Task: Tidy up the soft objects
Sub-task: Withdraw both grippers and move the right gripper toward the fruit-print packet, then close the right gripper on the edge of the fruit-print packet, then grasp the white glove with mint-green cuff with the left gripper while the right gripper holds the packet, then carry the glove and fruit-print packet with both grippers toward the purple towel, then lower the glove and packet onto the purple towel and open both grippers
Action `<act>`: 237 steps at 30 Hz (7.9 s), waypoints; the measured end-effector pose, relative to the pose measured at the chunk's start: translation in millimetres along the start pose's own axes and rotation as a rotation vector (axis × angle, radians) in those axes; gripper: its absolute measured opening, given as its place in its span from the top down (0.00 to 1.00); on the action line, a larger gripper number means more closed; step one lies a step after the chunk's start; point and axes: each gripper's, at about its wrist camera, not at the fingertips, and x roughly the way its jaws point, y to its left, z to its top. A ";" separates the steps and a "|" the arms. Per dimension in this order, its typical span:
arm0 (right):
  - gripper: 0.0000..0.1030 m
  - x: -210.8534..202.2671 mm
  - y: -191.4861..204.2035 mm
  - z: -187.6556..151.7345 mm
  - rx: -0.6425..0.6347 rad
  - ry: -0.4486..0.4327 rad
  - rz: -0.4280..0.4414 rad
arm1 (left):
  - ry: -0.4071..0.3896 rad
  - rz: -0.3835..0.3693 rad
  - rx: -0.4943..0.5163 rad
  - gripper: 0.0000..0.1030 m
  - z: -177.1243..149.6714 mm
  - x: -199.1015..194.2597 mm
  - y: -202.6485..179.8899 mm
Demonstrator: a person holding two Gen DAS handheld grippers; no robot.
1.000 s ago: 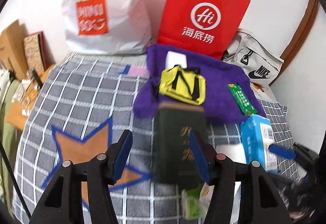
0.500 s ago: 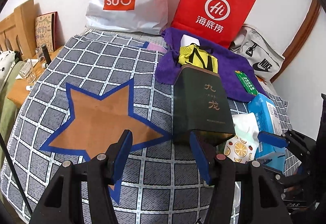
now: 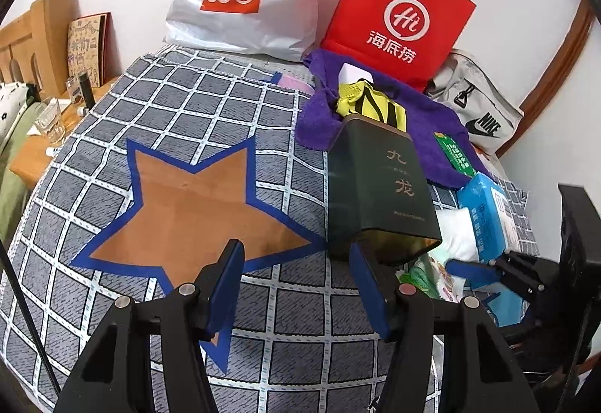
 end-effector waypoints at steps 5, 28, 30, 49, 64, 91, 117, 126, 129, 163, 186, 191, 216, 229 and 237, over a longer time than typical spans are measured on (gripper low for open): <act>0.69 -11.6 -4.7 -3.3 0.034 -0.027 0.035 | 0.000 -0.004 -0.007 0.45 -2.9 -5.4 1.9; 0.96 -98.5 -36.9 -61.6 0.242 -0.270 0.015 | 0.038 -0.055 0.089 0.45 -31.6 -17.9 -50.3; 0.96 -107.8 -41.8 -74.6 0.264 -0.282 0.001 | 0.049 -0.065 0.111 0.45 -35.5 -15.0 -61.4; 0.96 -93.3 -77.8 -156.6 0.366 -0.247 -0.089 | 0.095 0.001 0.366 0.39 -56.9 36.9 -157.4; 0.95 -70.9 -84.2 -154.8 0.397 -0.215 -0.076 | 0.069 0.003 0.317 0.82 -44.1 51.8 -149.2; 0.95 -100.2 -65.1 -151.9 0.403 -0.251 -0.120 | -0.174 -0.120 0.206 0.93 -40.9 -73.3 -104.5; 0.95 -90.4 -69.5 -155.0 0.403 -0.220 -0.114 | -0.079 0.028 0.213 0.23 -50.9 -62.6 -64.2; 0.95 -83.1 -71.5 -151.5 0.402 -0.201 -0.116 | -0.023 -0.133 0.187 0.23 -44.0 -32.1 -98.1; 0.95 -83.1 -72.2 -150.8 0.405 -0.199 -0.118 | -0.013 -0.161 0.175 0.23 -42.0 -17.0 -115.7; 0.95 -158.1 -61.9 -113.2 0.393 -0.368 -0.200 | -0.166 -0.060 0.144 0.93 -14.8 -73.4 -114.8; 0.95 -176.4 -82.6 -48.3 0.360 -0.425 -0.224 | -0.213 -0.058 0.160 0.93 36.4 -78.0 -128.9; 0.95 -172.6 -92.8 -34.2 0.364 -0.426 -0.230 | -0.212 -0.063 0.161 0.93 49.5 -71.6 -130.7; 0.95 -127.0 -172.3 28.9 0.408 -0.392 -0.243 | -0.140 -0.088 0.149 0.93 126.5 6.6 -131.6; 0.95 -81.1 -226.7 64.9 0.405 -0.336 -0.209 | -0.104 -0.140 0.197 0.93 153.0 54.7 -156.8; 0.95 -54.3 -245.5 79.0 0.384 -0.299 -0.209 | -0.079 -0.158 0.221 0.93 168.0 87.1 -166.9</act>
